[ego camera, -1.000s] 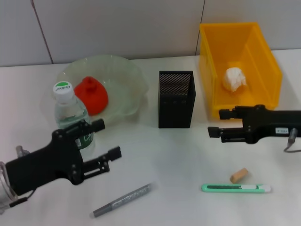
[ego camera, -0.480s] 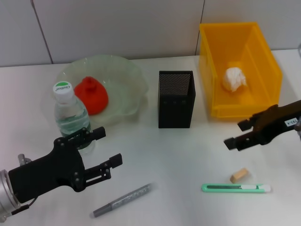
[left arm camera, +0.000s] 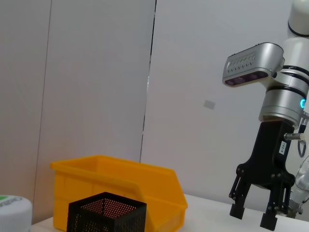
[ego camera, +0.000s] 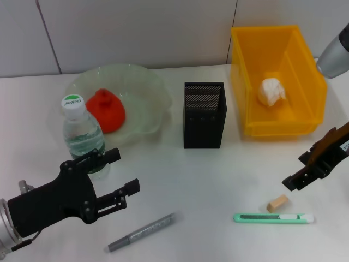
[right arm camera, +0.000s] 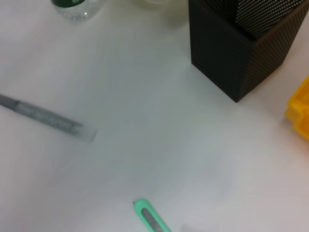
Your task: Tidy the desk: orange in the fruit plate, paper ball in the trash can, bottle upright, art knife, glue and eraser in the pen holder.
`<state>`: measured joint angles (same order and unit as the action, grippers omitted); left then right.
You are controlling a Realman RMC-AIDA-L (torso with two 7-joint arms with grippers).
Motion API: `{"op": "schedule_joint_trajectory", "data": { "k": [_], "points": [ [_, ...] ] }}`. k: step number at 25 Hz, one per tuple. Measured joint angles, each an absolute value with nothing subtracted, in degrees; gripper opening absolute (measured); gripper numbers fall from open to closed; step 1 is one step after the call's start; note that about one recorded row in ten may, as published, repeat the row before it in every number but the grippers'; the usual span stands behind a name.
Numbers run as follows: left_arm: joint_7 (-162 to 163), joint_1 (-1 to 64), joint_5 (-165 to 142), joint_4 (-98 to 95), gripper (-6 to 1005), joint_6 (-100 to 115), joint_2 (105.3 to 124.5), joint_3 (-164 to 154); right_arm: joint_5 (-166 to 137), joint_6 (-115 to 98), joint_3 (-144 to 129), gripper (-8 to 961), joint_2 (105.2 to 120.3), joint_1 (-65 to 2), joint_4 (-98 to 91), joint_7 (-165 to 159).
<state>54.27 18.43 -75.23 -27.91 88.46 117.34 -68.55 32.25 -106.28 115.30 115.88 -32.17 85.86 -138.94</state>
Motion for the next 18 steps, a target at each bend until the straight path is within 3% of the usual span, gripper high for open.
{"op": "schedule_joint_trajectory", "data": {
  "k": [18],
  "points": [
    [54.23,18.89,-75.23,-28.04,780,88.5,117.53,-68.55,27.42,-108.63,111.39,767,117.07,-33.62,81.03,-140.57]
  ]
}}
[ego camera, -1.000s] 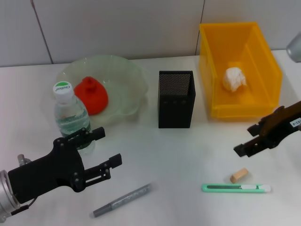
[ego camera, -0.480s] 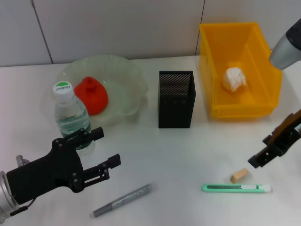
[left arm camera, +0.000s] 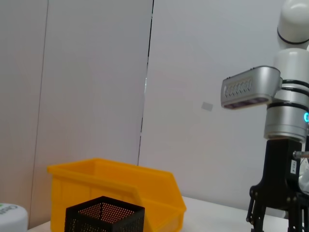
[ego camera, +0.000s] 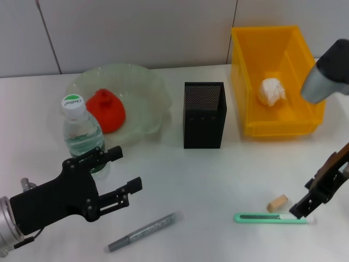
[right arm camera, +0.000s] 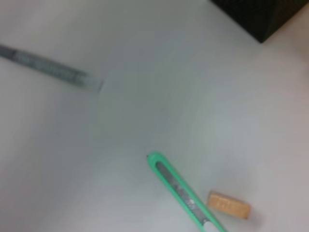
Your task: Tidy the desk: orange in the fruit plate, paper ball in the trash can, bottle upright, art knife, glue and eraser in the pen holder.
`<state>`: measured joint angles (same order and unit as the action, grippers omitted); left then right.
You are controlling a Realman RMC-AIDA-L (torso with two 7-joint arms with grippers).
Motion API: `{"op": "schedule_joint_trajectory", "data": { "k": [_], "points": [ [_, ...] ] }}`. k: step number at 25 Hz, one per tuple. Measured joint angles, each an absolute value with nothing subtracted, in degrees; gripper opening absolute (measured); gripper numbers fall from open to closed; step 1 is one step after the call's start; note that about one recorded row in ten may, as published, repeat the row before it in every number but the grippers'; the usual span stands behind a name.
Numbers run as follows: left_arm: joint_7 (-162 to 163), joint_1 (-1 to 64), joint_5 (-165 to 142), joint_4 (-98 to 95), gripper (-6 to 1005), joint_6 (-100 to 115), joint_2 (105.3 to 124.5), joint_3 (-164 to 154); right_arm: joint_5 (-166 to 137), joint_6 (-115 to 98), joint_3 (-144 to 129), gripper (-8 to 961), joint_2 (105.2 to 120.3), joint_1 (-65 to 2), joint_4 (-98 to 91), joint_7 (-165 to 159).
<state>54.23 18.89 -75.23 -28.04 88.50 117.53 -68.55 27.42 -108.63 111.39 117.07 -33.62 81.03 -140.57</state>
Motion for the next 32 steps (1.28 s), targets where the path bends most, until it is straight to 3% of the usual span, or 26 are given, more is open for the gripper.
{"op": "schedule_joint_trajectory", "data": {
  "k": [10,32],
  "points": [
    [53.4,18.51,-75.23,-28.0,780,88.51,117.77,-68.56,23.12,-107.61,107.94,765,118.71,-33.87,78.99,-140.57],
    [52.65,18.65,-75.23,-28.01,780,88.56,117.95,-68.46,21.62,-106.02,105.47,762,118.83,-34.51,76.88,-140.34]
  ]
}}
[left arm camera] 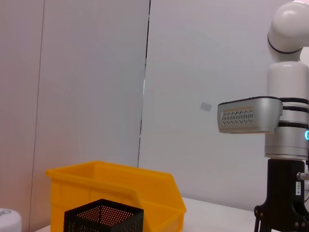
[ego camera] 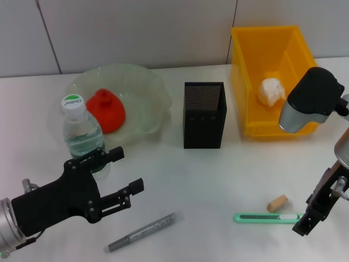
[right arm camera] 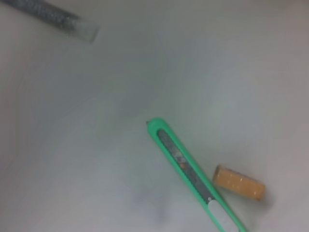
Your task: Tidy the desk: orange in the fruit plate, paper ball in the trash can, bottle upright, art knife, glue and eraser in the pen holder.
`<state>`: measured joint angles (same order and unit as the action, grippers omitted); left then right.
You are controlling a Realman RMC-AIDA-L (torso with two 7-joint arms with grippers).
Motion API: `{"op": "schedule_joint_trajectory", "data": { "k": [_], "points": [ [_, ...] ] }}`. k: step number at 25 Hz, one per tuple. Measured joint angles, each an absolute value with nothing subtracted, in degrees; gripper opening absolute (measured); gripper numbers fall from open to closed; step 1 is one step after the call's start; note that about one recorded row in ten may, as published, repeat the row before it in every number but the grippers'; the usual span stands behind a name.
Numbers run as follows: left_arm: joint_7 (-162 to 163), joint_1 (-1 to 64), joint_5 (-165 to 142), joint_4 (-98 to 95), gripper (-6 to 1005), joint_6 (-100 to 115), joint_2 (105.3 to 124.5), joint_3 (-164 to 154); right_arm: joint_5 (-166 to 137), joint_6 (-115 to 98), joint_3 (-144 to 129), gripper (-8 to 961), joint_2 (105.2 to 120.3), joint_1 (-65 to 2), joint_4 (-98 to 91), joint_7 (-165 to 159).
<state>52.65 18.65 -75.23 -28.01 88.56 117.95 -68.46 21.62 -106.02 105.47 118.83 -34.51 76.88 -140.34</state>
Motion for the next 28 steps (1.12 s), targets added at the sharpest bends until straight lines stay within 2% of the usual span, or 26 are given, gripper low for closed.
{"op": "schedule_joint_trajectory", "data": {
  "k": [28],
  "points": [
    [52.65,18.81,-75.23,-28.04,780,88.64,117.95,-68.38,20.03,-102.73,104.83,762,118.83,-36.97,71.53,-140.36]
  ]
}}
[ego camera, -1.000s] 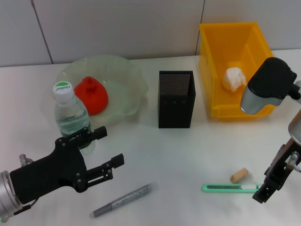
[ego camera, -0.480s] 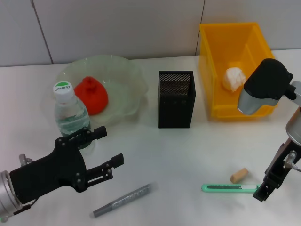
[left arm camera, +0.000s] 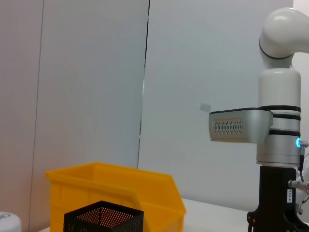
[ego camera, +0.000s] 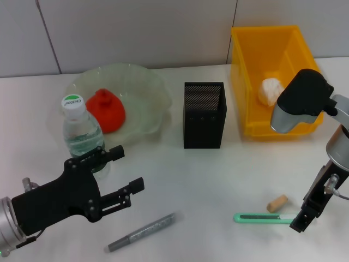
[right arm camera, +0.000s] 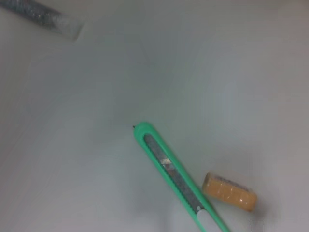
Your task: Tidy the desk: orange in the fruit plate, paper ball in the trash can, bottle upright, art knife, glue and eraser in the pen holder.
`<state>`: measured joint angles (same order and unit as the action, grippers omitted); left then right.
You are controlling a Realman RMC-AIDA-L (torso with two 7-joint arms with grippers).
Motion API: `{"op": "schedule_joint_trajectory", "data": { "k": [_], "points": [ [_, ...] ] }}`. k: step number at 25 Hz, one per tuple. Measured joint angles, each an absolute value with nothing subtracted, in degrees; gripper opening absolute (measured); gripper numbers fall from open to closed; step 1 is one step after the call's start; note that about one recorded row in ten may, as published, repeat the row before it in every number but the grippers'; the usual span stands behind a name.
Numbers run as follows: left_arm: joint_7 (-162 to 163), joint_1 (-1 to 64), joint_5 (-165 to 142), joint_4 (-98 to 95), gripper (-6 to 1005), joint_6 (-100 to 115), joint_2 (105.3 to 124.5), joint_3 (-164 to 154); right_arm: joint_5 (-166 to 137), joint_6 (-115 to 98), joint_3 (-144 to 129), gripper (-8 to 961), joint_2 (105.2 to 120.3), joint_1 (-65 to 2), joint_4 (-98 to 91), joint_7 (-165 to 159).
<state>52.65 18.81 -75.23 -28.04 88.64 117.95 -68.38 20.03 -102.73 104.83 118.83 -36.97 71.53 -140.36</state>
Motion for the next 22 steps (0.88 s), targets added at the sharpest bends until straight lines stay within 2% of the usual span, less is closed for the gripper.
{"op": "schedule_joint_trajectory", "data": {
  "k": [22],
  "points": [
    [52.61,18.74,-75.23,-28.04,780,88.7,117.95,-68.38,19.76,-101.34,101.86,761,118.92,-37.39,71.05,-142.09]
  ]
}}
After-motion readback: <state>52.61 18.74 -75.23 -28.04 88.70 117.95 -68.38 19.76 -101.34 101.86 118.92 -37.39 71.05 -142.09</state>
